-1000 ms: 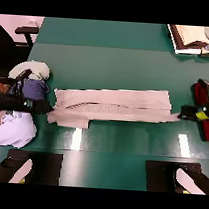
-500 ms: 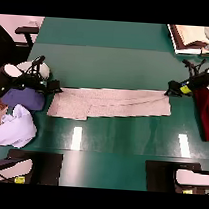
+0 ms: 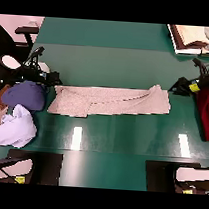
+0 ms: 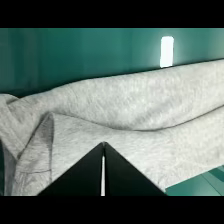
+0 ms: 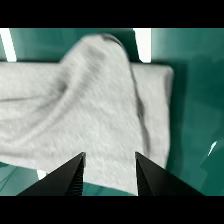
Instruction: Fold the shirts.
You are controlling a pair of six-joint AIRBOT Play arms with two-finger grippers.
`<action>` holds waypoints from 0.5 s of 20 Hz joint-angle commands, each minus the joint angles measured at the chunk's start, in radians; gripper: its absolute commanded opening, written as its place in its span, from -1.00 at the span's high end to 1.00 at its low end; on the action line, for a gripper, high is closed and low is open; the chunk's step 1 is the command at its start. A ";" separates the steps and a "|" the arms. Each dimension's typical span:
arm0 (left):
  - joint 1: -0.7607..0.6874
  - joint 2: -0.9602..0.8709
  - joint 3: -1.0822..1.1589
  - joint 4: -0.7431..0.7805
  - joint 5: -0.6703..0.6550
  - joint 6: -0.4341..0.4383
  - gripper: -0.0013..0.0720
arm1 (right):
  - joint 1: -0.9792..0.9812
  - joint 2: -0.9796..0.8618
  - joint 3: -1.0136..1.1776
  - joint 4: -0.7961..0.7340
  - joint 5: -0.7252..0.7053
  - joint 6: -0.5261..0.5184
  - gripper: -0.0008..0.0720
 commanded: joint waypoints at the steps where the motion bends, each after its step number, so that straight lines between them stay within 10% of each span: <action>1: 0.000 0.002 0.019 -0.023 -0.035 -0.001 0.91 | -0.112 0.016 -0.116 0.012 -0.004 -0.036 -0.09; 10: -0.304 -0.057 0.017 -0.071 0.174 -0.129 0.91 | -0.090 -0.111 -0.247 0.220 -0.103 -0.130 -0.09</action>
